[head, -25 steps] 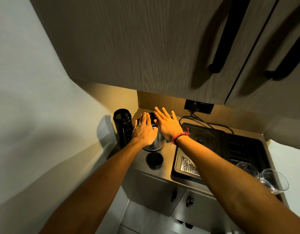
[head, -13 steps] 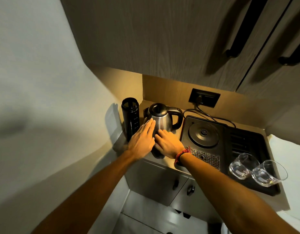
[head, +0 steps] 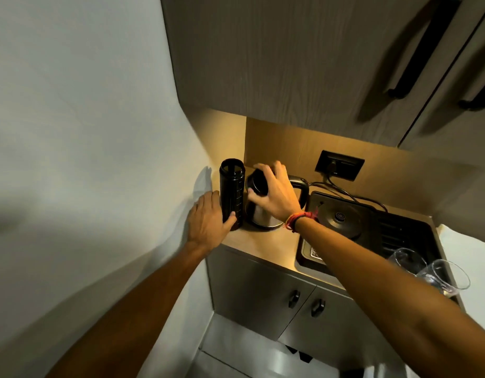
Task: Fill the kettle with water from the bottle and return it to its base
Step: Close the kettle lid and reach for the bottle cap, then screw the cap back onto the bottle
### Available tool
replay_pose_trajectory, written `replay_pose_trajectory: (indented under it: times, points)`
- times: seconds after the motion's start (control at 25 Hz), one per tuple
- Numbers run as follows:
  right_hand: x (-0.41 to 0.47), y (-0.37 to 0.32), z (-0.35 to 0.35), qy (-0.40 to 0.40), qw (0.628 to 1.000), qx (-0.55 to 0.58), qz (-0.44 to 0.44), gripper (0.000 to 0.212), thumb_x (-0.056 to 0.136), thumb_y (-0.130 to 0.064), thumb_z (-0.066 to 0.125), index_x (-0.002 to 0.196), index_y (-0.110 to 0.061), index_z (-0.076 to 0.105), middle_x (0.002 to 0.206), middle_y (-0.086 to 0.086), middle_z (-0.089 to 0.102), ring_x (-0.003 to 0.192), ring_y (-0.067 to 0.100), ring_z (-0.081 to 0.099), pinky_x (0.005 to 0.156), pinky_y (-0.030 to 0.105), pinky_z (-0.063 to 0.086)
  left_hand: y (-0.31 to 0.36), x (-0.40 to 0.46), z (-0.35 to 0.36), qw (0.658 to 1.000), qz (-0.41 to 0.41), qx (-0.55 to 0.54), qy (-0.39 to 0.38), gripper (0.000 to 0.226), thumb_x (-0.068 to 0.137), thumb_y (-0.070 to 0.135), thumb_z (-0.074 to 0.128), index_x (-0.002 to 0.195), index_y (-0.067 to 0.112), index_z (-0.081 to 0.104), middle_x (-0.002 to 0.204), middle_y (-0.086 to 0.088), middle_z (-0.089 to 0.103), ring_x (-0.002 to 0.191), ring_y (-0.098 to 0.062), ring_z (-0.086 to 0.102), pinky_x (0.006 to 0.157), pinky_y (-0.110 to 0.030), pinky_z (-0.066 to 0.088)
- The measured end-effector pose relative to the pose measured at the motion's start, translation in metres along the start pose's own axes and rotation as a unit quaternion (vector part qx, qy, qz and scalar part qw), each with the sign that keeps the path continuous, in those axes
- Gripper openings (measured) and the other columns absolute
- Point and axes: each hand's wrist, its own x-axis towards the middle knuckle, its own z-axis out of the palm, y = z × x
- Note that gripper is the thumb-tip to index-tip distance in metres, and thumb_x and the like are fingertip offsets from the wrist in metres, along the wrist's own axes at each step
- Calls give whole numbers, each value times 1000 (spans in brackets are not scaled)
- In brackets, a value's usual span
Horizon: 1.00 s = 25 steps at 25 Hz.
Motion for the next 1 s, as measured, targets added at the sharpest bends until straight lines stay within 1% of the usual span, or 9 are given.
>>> replay_pose_trajectory:
  times: [0.08, 0.2, 0.28, 0.36, 0.56, 0.72, 0.84, 0.92, 1.0]
  points:
    - [30, -19, -12, 1, 1000, 18, 3, 65, 80, -52, 58, 136, -25, 39, 127, 7, 47, 121, 26, 41, 102, 35, 41, 1, 9, -8, 1000, -9, -19, 2, 70, 89, 58, 53, 136, 7, 42, 128, -14, 55, 116, -27, 55, 93, -41, 52]
    - [55, -40, -14, -78, 996, -25, -32, 66, 86, -45, 57, 145, -21, 39, 140, 9, 43, 130, 30, 37, 113, 42, 34, 8, 19, -20, 999, -17, -32, 4, 74, 90, 58, 52, 141, 7, 38, 137, -14, 53, 124, -27, 53, 98, -41, 50]
    - [61, -47, -9, -122, 991, -43, -38, 66, 91, -41, 55, 149, -20, 34, 147, 11, 38, 135, 33, 33, 115, 43, 30, 10, 22, -24, 999, -15, -33, 8, 71, 90, 57, 52, 139, 7, 40, 133, -13, 55, 121, -26, 55, 98, -38, 51]
    - [65, -51, -5, -135, 989, -47, -37, 65, 94, -39, 53, 152, -20, 30, 152, 12, 35, 138, 34, 30, 116, 43, 27, 8, 21, -26, 999, -15, -31, 6, 70, 91, 56, 52, 138, 7, 40, 132, -13, 56, 121, -26, 56, 99, -38, 50]
    - [79, -55, -4, -194, 972, -103, -80, 64, 96, -39, 50, 153, -25, 24, 159, 8, 25, 142, 36, 25, 114, 48, 34, 0, 21, -28, 999, -29, -26, 6, 70, 93, 55, 51, 140, 4, 41, 135, -15, 56, 125, -27, 55, 103, -37, 48]
    - [81, -55, 0, -200, 972, -100, -72, 63, 97, -40, 47, 153, -24, 22, 159, 8, 23, 143, 36, 23, 113, 51, 37, 0, 23, -29, 999, -25, -9, 34, 60, 94, 53, 46, 129, 5, 49, 121, -14, 59, 111, -23, 55, 92, -34, 51]
    - [72, -50, 8, -193, 977, -80, -51, 67, 97, -43, 47, 154, -26, 17, 161, 7, 19, 144, 38, 17, 113, 57, 36, 8, 27, -31, 998, -22, 5, 56, 53, 93, 52, 46, 121, 7, 52, 113, -10, 59, 102, -21, 55, 85, -33, 52]
    - [66, -44, 12, -183, 979, -67, -62, 75, 95, -50, 47, 155, -33, 6, 164, 3, 9, 147, 39, 12, 114, 59, 31, 17, 27, -31, 996, -21, -15, 81, 44, 92, 49, 50, 114, 11, 52, 105, -7, 58, 96, -20, 55, 78, -34, 53]
    - [58, -29, 9, -148, 983, -52, -95, 81, 92, -61, 42, 154, -36, -4, 165, 0, 0, 150, 35, 8, 117, 52, 22, 26, 28, -30, 994, 19, -44, 102, 33, 91, 43, 56, 106, 14, 52, 99, -5, 58, 89, -18, 56, 71, -33, 53]
